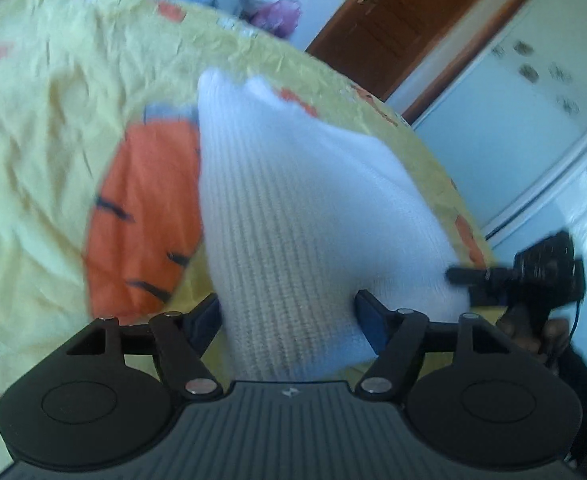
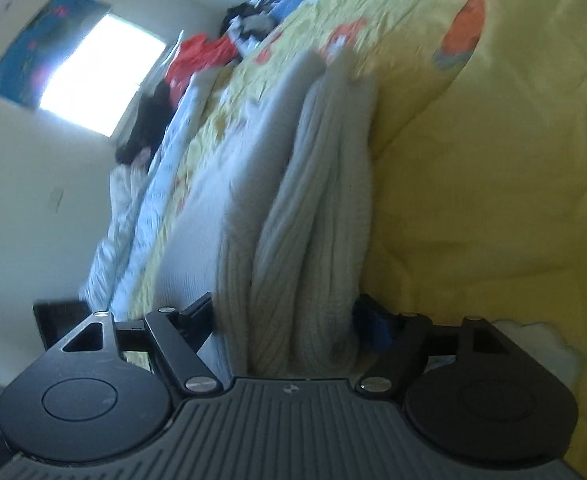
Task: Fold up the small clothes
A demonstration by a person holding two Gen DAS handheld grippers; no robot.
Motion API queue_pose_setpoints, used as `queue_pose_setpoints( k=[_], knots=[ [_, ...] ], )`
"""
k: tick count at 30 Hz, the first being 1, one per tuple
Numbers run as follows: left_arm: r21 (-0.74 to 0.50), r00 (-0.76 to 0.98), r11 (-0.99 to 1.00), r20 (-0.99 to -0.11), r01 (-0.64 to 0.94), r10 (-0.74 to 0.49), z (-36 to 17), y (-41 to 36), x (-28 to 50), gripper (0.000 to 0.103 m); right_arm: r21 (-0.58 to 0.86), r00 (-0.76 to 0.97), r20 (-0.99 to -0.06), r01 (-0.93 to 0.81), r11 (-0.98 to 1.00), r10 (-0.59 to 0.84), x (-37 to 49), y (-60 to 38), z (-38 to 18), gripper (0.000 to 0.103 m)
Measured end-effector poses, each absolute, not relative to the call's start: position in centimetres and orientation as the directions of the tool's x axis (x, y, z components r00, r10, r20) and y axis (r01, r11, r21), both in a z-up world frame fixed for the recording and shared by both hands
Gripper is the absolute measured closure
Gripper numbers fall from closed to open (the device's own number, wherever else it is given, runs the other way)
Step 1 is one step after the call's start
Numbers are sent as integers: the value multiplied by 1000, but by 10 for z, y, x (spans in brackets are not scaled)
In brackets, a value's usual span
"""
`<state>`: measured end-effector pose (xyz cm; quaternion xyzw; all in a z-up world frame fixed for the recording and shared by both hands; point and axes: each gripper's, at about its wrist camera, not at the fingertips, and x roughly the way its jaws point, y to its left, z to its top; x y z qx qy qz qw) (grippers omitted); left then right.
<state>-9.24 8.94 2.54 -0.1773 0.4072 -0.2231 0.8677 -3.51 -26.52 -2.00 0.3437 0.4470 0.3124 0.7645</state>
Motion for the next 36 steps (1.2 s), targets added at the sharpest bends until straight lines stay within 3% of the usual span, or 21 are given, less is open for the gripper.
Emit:
queue_pose_setpoints(
  k=[3, 4, 5, 9, 11, 14, 16, 21, 22, 23, 29, 32, 34, 36],
  knots=[
    [-344, 704, 893, -555, 292, -444, 66, 98, -106, 26, 798, 537, -412, -178, 576, 737, -30, -291, 9, 26],
    [-292, 747, 910, -525, 293, -409, 77, 97, -106, 15, 798, 569, -395, -178, 576, 722, -26, -295, 16, 26],
    [-245, 782, 926, -498, 288, -375, 84, 92, -103, 10, 794, 595, -376, -189, 578, 711, -18, -295, 25, 26],
    [-57, 820, 960, -509, 272, -263, 80, 45, -71, 10, 777, 572, -369, -244, 581, 733, 30, -264, 41, 30],
    [-13, 801, 952, -537, 307, -265, 64, 18, -58, 10, 756, 516, -445, -222, 616, 732, 62, -242, 32, 34],
    [-2, 733, 926, -610, 378, -301, 37, -14, -43, 9, 658, 471, -589, -191, 728, 656, 89, -215, 14, 53],
    [32, 750, 938, -610, 346, -255, 29, -22, -40, 8, 665, 477, -573, -205, 718, 666, 93, -210, 10, 86],
    [-36, 710, 947, -652, 321, -265, 32, -22, -26, 8, 620, 539, -508, -312, 720, 671, 93, -219, 34, 87],
    [-30, 708, 948, -659, 316, -256, 28, -26, -24, 8, 608, 535, -535, -293, 738, 654, 100, -219, 26, 88],
    [-15, 710, 948, -659, 317, -247, 26, -30, -22, 8, 579, 517, -593, -258, 773, 617, 110, -216, 9, 88],
    [-3, 720, 951, -652, 310, -237, 27, -34, -22, 6, 594, 569, -561, -228, 771, 601, 102, -217, -2, 74],
    [-2, 720, 951, -653, 310, -236, 27, -33, -21, 6, 593, 590, -570, -188, 783, 572, 88, -218, 13, 53],
    [-1, 721, 951, -652, 310, -236, 27, -33, -22, 6, 609, 619, -541, -178, 773, 570, 70, -221, 25, 21],
    [0, 721, 950, -651, 312, -237, 27, -33, -23, 6, 626, 595, -522, -220, 748, 611, 55, -221, 29, 15]
  ],
)
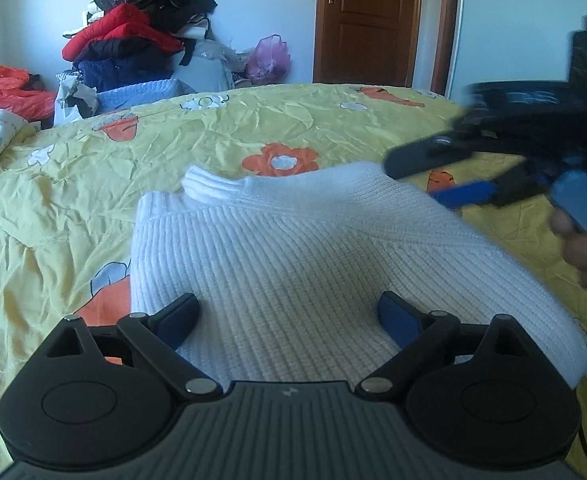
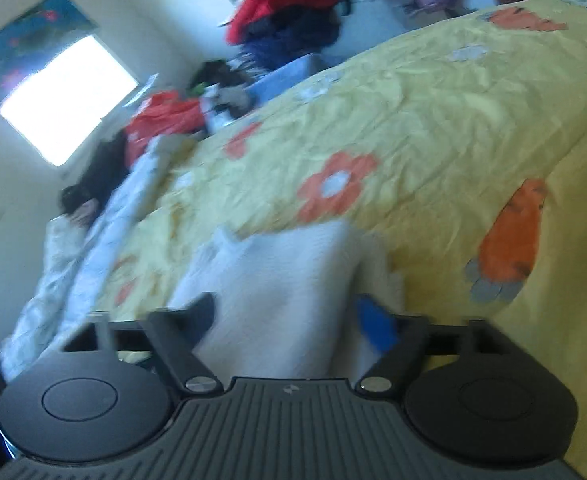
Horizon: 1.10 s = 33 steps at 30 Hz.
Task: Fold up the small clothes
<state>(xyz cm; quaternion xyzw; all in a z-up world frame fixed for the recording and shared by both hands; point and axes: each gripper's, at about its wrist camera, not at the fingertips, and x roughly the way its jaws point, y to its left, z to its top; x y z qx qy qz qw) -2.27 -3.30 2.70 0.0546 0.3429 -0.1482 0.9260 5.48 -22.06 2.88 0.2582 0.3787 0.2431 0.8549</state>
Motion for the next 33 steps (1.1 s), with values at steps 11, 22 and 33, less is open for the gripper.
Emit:
queue_pose_setpoints(
  k=[11, 22, 33],
  knots=[
    [18, 710, 951, -669, 310, -219, 36, -48, -23, 6, 477, 561, -562, -381, 792, 608, 31, -207, 45, 81],
    [20, 795, 959, -564, 283, -223, 47, -13, -56, 5, 551, 617, -544, -248, 797, 568, 16, -235, 33, 46],
    [87, 792, 947, -574, 309, -206, 21, -34, -54, 3, 346, 679, -557, -335, 877, 479, 26, -152, 39, 28]
  ],
)
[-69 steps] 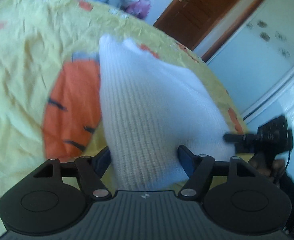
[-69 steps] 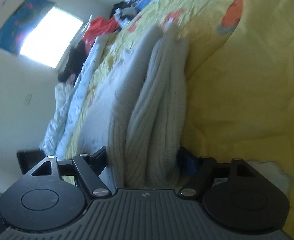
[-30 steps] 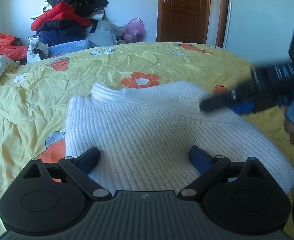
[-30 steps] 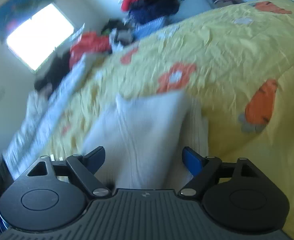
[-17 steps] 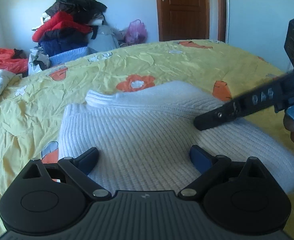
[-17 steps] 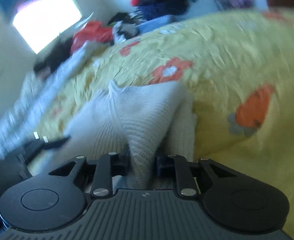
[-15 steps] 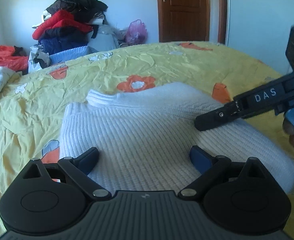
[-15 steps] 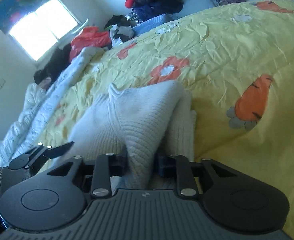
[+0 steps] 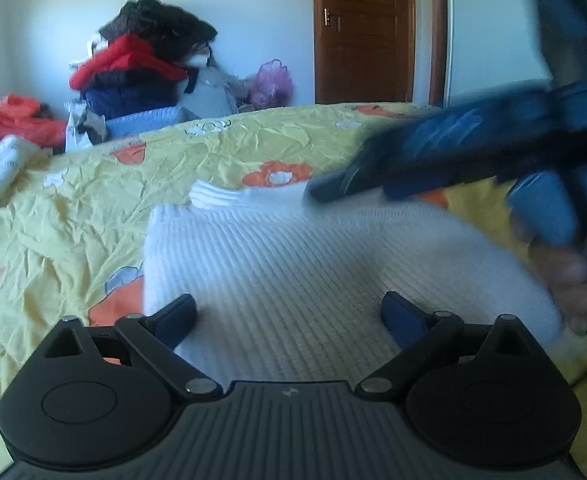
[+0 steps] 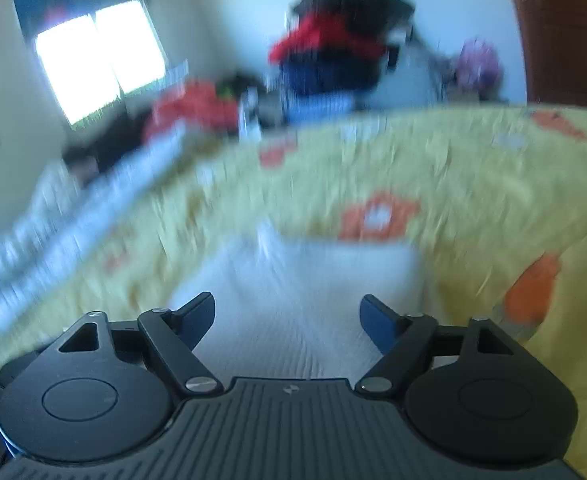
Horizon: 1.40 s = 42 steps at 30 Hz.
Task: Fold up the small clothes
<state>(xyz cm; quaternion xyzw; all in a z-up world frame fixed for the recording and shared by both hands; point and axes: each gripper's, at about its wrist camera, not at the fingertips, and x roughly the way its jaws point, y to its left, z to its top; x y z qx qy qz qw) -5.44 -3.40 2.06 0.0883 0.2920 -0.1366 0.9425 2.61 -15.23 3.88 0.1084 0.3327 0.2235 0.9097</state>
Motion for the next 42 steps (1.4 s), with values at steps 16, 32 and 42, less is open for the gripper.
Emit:
queue_pose_setpoints(
  k=[16, 32, 42],
  knots=[
    [62, 784, 936, -567, 347, -253, 24, -9, -106, 2, 496, 670, -477, -330, 803, 569, -41, -177, 30, 36],
    [-51, 771, 961, -586, 273, -250, 9, 0, -114, 0, 397, 682, -471, -401, 825, 559, -82, -175, 15, 41],
    [-88, 829, 990, -541, 108, -139, 39, 35, -157, 0, 363, 737, -488, -315, 877, 467, -140, -190, 48, 11]
  ],
)
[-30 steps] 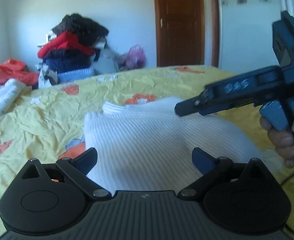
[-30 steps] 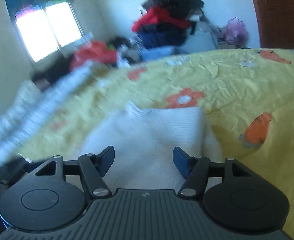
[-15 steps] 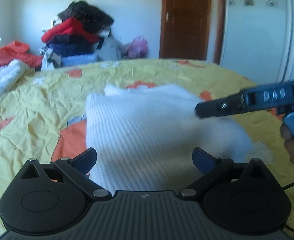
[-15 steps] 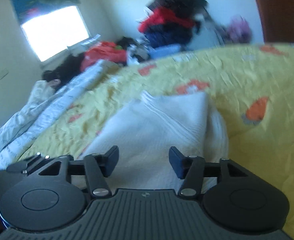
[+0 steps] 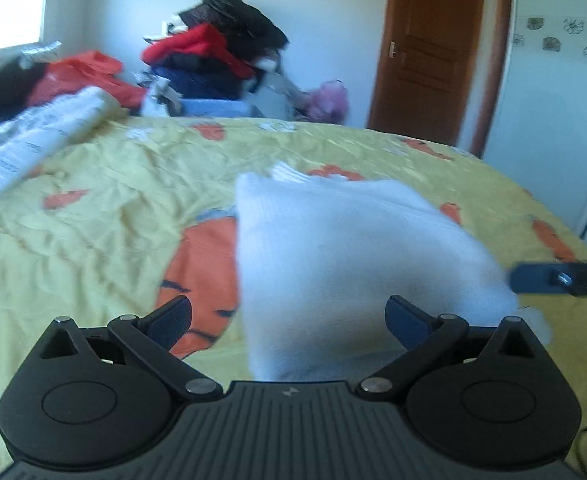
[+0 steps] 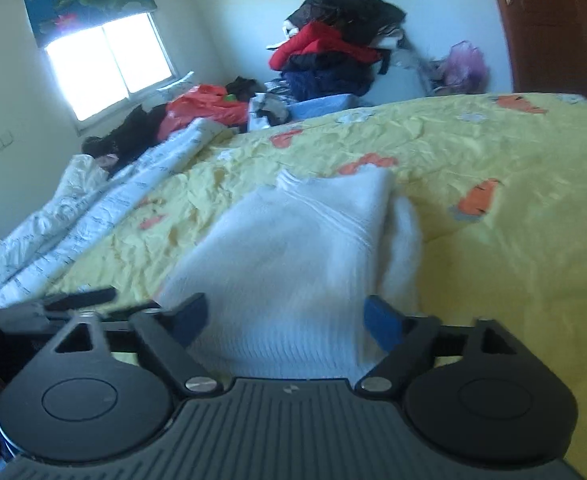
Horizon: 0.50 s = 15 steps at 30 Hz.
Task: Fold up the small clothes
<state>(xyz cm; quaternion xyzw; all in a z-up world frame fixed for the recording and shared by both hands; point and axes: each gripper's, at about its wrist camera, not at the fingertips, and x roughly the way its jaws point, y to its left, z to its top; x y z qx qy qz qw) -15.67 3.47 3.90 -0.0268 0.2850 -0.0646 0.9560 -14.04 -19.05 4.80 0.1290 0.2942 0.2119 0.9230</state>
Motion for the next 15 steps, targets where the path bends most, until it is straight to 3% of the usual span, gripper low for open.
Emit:
queue_pose_setpoints(
  k=[5, 7, 15],
  knots=[
    [-118, 815, 991, -567, 59, -117, 21, 25, -158, 0, 377, 724, -541, -245, 893, 427, -155, -187, 24, 13],
    [-111, 823, 993, -562, 32, -89, 15, 17, -162, 0, 366, 727, -563, -207, 907, 393, -161, -182, 17, 8],
    [-22, 835, 999, -549, 24, -32, 12, 3, -175, 0, 170, 736, -660, -49, 984, 151, -167, -165, -4, 2]
  ],
)
